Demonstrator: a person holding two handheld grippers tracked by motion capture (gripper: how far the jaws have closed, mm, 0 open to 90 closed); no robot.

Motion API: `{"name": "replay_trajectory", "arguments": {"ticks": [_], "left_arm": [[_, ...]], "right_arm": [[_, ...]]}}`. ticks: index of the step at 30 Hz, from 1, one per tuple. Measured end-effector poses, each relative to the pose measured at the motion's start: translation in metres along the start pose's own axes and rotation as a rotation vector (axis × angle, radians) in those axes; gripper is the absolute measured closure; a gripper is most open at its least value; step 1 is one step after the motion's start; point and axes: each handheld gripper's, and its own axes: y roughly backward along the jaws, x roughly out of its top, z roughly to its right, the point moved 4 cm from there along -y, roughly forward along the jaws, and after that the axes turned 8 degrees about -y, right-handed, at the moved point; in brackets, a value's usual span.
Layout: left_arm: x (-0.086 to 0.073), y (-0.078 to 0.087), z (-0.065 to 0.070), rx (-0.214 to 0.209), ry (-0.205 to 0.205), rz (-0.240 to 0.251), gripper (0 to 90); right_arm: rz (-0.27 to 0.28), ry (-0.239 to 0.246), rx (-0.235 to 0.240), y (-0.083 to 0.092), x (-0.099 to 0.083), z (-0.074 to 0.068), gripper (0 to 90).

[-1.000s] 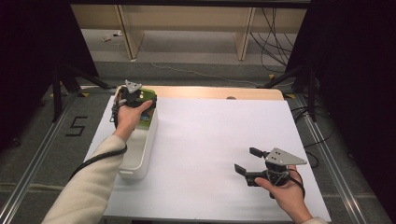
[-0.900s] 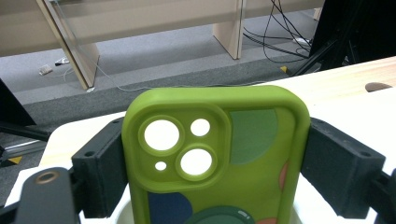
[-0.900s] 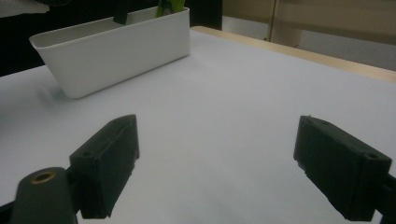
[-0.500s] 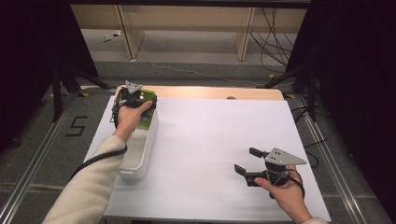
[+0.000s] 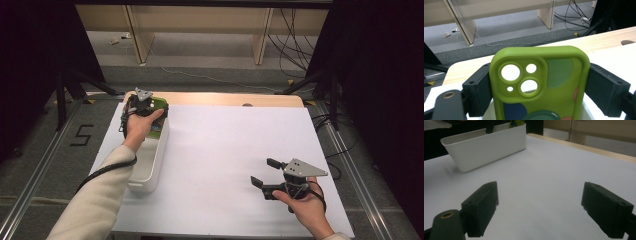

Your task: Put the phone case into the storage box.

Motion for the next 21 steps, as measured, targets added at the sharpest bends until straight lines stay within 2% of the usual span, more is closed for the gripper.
{"name": "replay_trajectory", "arguments": {"ticks": [21], "left_arm": [[-0.0006,-0.0014,-0.0009,-0.006,0.001,-0.003,15.7]], "right_arm": [[-0.004,-0.008,0.006,-0.0003,-0.0005,-0.0003,15.6]]}}
